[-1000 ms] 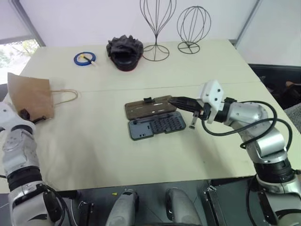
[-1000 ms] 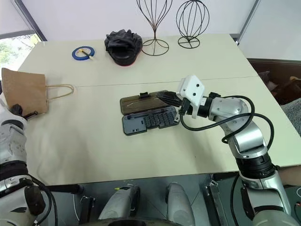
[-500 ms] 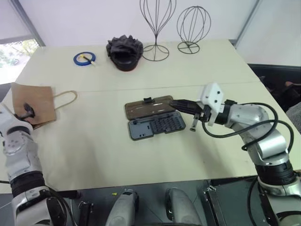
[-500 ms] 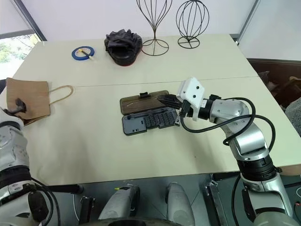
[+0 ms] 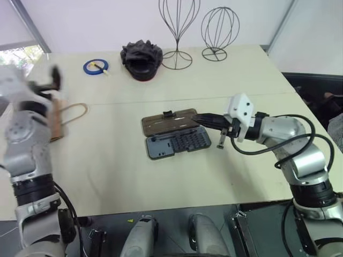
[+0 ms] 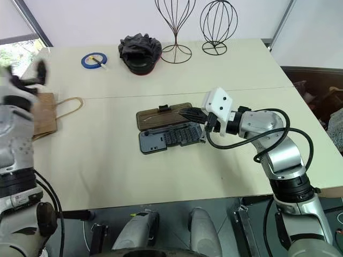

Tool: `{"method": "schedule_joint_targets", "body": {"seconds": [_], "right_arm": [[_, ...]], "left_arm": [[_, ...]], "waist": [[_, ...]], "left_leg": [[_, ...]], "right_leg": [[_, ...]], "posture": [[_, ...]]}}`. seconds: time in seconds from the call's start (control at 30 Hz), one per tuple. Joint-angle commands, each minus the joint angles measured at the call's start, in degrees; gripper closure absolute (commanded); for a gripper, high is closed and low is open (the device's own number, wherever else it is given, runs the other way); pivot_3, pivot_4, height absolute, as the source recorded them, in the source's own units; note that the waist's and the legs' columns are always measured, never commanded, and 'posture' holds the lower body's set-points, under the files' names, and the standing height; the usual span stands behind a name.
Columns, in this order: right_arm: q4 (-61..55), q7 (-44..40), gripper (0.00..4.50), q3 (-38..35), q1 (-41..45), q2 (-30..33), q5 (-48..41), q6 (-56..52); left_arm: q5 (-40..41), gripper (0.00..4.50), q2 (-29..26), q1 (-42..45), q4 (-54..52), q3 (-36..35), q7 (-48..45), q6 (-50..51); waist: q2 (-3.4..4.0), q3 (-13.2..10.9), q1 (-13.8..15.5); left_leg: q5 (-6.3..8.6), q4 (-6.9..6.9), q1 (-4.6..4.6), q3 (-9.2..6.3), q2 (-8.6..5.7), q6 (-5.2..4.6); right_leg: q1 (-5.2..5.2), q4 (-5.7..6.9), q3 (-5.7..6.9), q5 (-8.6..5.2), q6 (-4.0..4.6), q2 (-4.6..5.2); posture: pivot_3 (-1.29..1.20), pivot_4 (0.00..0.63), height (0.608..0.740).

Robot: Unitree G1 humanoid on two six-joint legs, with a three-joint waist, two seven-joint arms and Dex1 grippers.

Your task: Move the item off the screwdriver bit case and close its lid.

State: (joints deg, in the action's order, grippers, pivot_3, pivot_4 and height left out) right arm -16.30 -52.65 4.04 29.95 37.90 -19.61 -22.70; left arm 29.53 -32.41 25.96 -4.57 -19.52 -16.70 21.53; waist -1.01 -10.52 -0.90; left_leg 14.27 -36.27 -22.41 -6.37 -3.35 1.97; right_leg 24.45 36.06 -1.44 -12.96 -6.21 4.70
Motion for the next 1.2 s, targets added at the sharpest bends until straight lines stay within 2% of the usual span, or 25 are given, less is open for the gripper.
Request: {"method": "schedule_joint_targets", "body": {"seconds": [0.03,0.17,0.3,0.6,0.7,0.93,1.07,1.2], "right_arm": [[2.0,-1.54,4.5,-1.12,2.33,1.38,1.03,2.95],[6.2,-2.05,4.5,-0.99,4.89,0.85,2.07,5.44],[10.27,-2.28,4.5,-0.3,6.77,0.02,3.45,8.22],[16.65,-3.24,4.5,1.57,9.42,-1.85,6.13,11.31],[21.77,-3.05,3.65,3.18,12.2,-3.5,8.33,12.75],[38.3,-1.71,0.03,6.32,20.44,-8.72,14.26,17.95],[47.97,1.23,0.03,7.67,25.09,-11.55,18.04,18.52],[62.62,8.81,0.03,9.04,34.49,-17.54,22.67,10.96]], "left_arm": [[7.34,0.04,-4.34,-4.01,-10.21,7.04,-14.79,7.93],[10.71,0.04,-7.73,-8.33,-13.44,8.59,-20.94,13.38],[10.73,0.04,-11.63,-14.28,-16.41,10.52,-26.98,15.67],[9.55,0.04,-11.51,-15.08,-17.07,10.53,-27.61,16.16],[7.99,0.0,-11.6,-15.0,-16.57,11.82,-28.32,15.14],[4.81,0.0,-10.95,-13.72,-14.95,13.98,-30.22,13.18],[3.75,0.0,-10.37,-12.89,-14.01,14.49,-30.48,12.55],[2.19,0.0,-9.48,-12.48,-13.52,15.12,-30.29,11.49]], "waist": [[0.03,-0.02,-0.35],[0.08,-0.05,-0.97],[0.1,-0.06,-1.37],[0.09,-0.07,-0.15],[0.1,-0.07,-0.22],[0.11,-0.08,-0.19],[0.12,-0.08,-0.22],[0.13,-0.09,-0.74]], "left_leg": [[0.0,0.02,0.0,0.04,0.01,0.0],[0.0,0.05,0.06,0.05,0.11,-0.01],[0.0,0.08,0.09,0.03,0.15,-0.01],[0.0,0.03,0.04,0.04,0.1,-0.01],[0.0,0.04,0.05,0.05,0.1,-0.01],[-0.01,0.07,0.05,0.05,0.09,0.0],[-0.01,0.07,0.05,0.05,0.08,0.0],[-0.09,0.12,0.05,0.06,0.07,0.15]], "right_leg": [[0.01,-0.02,-0.03,0.0,0.0,0.0],[0.05,0.05,-0.05,-0.02,0.04,-0.18],[0.04,0.08,-0.04,-0.03,0.08,-0.2],[0.03,0.02,-0.04,-0.03,0.06,-0.1],[0.04,0.02,-0.04,-0.03,0.06,-0.1],[0.04,0.02,-0.04,-0.03,0.07,-0.11],[0.05,0.02,-0.04,-0.02,0.07,-0.11],[0.13,0.07,-0.06,0.0,0.09,-0.11]], "posture": [[0.0,0.15,0.74],[0.0,0.15,0.74],[0.0,0.15,0.74],[0.0,0.15,0.74],[0.0,0.15,0.74],[0.0,0.15,0.74],[0.0,0.15,0.74],[0.0,0.15,0.74]]}}
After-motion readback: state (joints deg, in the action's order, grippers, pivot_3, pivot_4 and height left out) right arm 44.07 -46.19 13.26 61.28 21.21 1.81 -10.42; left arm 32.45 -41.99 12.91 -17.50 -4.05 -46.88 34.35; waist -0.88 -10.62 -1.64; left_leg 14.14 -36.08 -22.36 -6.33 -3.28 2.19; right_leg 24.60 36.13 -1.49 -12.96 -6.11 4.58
